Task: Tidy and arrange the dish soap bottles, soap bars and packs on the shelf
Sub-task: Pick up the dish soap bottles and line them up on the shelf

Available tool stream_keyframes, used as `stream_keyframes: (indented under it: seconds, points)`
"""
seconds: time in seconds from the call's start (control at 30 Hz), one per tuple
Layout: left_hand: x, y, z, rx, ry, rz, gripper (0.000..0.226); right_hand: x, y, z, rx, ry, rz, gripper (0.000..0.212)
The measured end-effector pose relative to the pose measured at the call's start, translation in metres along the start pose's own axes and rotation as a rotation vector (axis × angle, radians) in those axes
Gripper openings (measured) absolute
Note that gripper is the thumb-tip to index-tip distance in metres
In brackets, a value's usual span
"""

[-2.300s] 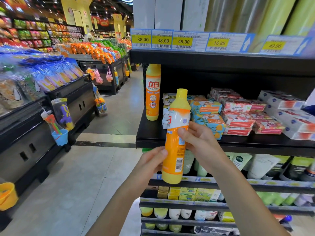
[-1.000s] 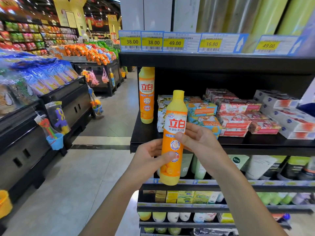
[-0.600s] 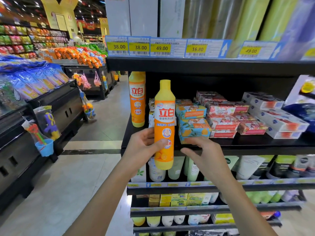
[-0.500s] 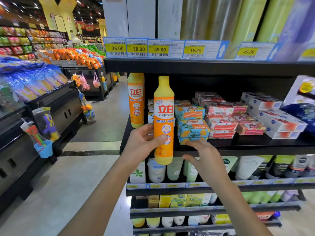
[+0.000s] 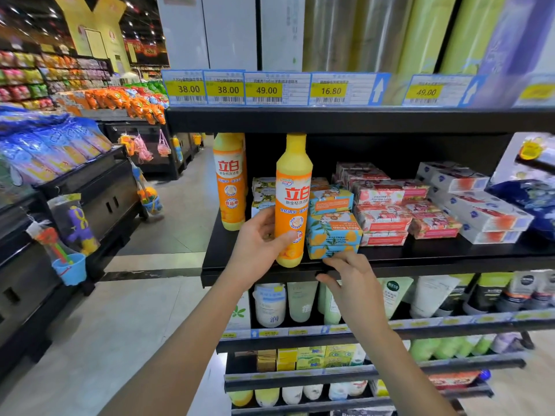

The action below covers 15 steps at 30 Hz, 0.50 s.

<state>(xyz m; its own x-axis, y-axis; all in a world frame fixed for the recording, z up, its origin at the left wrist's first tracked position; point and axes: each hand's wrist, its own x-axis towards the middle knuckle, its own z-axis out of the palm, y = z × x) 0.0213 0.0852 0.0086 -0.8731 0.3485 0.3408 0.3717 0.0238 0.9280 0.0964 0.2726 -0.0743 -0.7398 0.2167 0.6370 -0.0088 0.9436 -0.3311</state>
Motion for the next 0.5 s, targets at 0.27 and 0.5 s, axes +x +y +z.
stream_keyframes:
  seconds: [0.27, 0.5]
  points:
    - [-0.004, -0.012, -0.001, 0.219, 0.064, 0.035, 0.061, -0.001, 0.002, 0.003, 0.023, -0.002, 0.021, 0.036]
    - [-0.007, -0.014, 0.004, 0.174, 0.152, -0.009, 0.053, -0.001, 0.002, 0.003, 0.052, 0.010, 0.015, 0.036]
